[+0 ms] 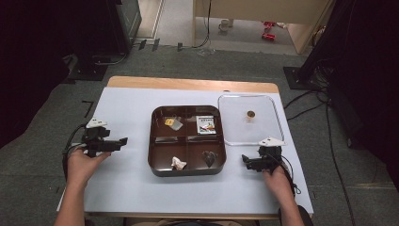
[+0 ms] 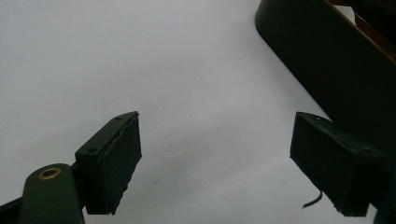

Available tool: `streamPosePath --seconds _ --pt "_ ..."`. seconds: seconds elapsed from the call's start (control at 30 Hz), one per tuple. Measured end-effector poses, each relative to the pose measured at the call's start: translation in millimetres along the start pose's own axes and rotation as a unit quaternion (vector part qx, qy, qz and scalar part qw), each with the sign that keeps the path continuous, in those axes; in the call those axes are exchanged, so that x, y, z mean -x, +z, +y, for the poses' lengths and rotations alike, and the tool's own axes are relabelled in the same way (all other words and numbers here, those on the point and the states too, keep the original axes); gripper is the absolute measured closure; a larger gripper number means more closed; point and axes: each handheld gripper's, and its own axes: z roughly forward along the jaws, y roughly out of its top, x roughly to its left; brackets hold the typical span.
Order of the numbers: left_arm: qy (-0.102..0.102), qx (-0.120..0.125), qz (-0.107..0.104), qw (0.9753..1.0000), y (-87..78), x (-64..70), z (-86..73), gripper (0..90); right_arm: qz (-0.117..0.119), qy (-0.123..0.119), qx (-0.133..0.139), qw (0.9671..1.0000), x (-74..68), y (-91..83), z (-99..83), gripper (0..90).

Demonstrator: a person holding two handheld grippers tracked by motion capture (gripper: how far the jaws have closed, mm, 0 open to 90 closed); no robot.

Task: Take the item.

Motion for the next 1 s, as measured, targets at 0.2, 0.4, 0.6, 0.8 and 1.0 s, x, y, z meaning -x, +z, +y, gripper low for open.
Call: streamPosePath --seconds 0.2,0.4,0.6,0.8,1.0 --pt "0.014 0.0 -0.013 0.9998 -0.6 7.4 5.3 18.3 -0.001 -0.001 0.001 1.0 0.1 0.0 0.0 0.0" --pt "0.015 0.01 -0.027 0.9995 -4.9 13.6 9.9 27.2 -0.001 -0.001 0.001 1.0 0.1 0.0 0.0 0.0" --pt "0.027 0.017 -0.044 0.9985 -8.9 21.3 13.8 33.2 -0.001 -0.001 0.001 1.0 0.0 0.0 0.0 0.0" --pt "0.039 0.02 -0.061 0.9972 -8.9 29.4 18.3 34.9 -0.001 -0.002 0.001 1.0 0.0 0.0 0.0 0.0" --pt "0.058 0.027 -0.075 0.9951 -11.2 42.3 24.6 37.0 -0.001 -0.002 0.001 1.0 0.0 0.0 0.0 0.0"
